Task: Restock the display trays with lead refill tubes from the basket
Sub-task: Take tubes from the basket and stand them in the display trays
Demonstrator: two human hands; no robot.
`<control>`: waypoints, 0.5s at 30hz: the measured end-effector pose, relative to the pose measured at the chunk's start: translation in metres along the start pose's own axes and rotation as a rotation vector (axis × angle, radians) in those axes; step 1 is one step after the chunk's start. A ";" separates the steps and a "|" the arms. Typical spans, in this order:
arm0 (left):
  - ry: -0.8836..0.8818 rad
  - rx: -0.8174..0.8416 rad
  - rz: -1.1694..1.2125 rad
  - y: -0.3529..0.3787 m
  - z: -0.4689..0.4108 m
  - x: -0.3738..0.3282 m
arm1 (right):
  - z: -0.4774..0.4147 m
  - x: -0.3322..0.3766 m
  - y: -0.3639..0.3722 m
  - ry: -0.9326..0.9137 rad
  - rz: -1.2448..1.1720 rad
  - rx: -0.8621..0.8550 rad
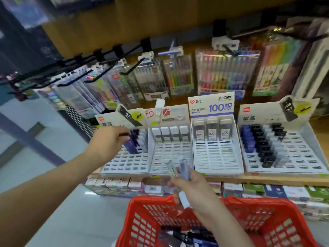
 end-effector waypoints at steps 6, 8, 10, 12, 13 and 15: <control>0.059 -0.020 0.025 0.027 0.013 0.037 | 0.001 -0.015 0.021 0.118 -0.105 0.106; 0.073 0.000 0.069 0.034 0.017 0.041 | 0.002 -0.016 0.023 0.131 -0.122 0.128; 0.087 0.006 0.095 0.038 0.017 0.046 | 0.003 -0.016 0.024 0.136 -0.133 0.122; 0.088 0.026 0.104 0.041 0.016 0.051 | 0.004 -0.016 0.024 0.151 -0.147 0.090; 0.089 0.041 0.107 0.043 0.016 0.053 | 0.004 -0.016 0.024 0.155 -0.154 0.076; 0.091 0.055 0.076 0.049 0.016 0.055 | 0.004 -0.016 0.024 0.152 -0.155 0.054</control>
Point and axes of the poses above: each hand's wrist, its own z-axis away from the middle knuckle, its own y-axis out of the palm, x = y × z, the point moved 1 cm from there along -z, towards the middle knuckle, and after that the axes turned 1 degree about -z, right-handed, at the moved point
